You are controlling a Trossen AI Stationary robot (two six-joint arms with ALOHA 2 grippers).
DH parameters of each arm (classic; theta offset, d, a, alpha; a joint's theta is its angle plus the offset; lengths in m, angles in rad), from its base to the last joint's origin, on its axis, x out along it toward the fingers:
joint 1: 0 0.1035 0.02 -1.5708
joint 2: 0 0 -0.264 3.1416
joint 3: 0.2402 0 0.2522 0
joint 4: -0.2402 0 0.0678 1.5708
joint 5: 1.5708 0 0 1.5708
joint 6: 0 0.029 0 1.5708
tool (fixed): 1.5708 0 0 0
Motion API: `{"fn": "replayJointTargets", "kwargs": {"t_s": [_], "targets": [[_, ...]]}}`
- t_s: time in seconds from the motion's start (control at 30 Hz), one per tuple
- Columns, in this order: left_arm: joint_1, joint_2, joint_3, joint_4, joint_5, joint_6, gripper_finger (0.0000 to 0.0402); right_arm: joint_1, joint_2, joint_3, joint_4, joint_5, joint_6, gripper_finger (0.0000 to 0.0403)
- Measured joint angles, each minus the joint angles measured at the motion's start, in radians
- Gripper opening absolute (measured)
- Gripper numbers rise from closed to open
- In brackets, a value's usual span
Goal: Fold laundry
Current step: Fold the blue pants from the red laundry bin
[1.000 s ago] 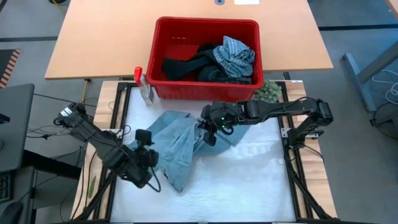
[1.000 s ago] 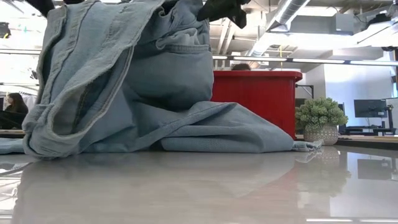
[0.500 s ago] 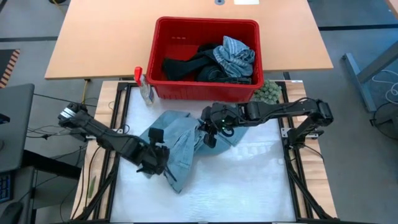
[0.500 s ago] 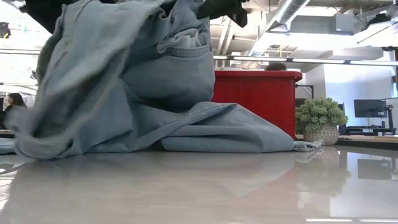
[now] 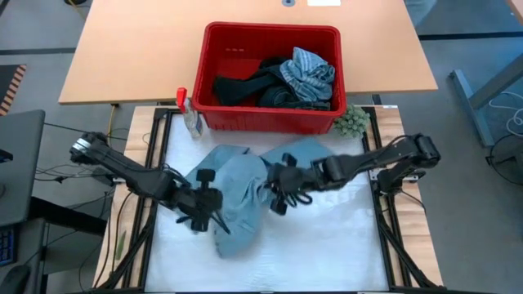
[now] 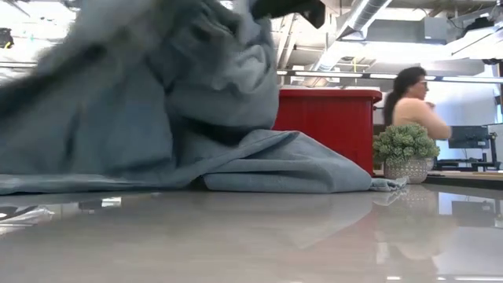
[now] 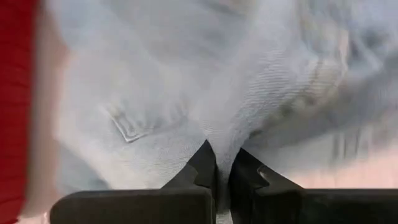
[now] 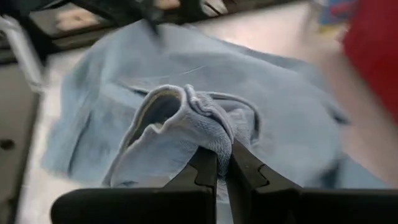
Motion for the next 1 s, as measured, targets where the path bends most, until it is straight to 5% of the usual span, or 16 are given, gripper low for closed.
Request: {"fn": "replayJointTargets", "kwargs": {"t_s": [0.17, 0.37, 0.57, 0.83, 1.0], "targets": [[0.001, -0.158, 0.002, -0.009, -0.105, -0.052, 0.0001, 0.055, 0.000, -0.142, 0.312, -0.004, -0.014, 0.0040], [0.001, -0.311, -0.001, 0.011, -0.220, -0.123, 0.0000, 0.085, 0.012, -0.231, 0.437, -0.007, -0.017, 0.0040], [0.010, -0.364, -0.001, 0.128, -0.358, -0.339, 0.0000, 0.109, 0.087, -0.255, 0.770, -0.054, -0.104, 0.0040], [0.017, -0.325, -0.001, 0.527, -0.402, -0.471, 0.0000, 0.137, 0.200, -0.073, 0.969, -0.034, -0.327, 0.0040], [0.047, -0.308, -0.001, 0.679, -0.396, -0.493, 0.0000, 0.146, 0.200, 0.078, 0.887, 0.148, -0.476, 0.0040]]}}
